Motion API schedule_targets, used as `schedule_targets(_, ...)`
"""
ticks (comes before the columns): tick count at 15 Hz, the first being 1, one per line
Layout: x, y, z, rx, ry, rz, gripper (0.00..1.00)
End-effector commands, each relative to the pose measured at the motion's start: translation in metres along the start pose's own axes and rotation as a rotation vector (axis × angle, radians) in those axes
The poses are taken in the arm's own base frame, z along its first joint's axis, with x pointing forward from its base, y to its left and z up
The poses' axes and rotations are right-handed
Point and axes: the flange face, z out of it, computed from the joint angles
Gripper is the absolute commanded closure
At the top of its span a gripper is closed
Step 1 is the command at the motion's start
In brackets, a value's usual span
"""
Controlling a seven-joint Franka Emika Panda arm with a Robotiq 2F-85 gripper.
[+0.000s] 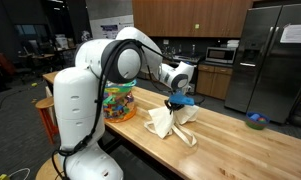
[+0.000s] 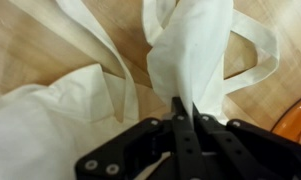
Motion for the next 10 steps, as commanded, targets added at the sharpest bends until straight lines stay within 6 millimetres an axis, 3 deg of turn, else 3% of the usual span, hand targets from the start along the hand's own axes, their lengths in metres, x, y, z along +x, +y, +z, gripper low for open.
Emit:
schedule_targets(1,-0.034,0.03,0.0,0.003,-0.015,0.204,0.99)
schedule_targets(10,-0.136,0.105,-0.01,-0.075,-0.003,0.627,0.99)
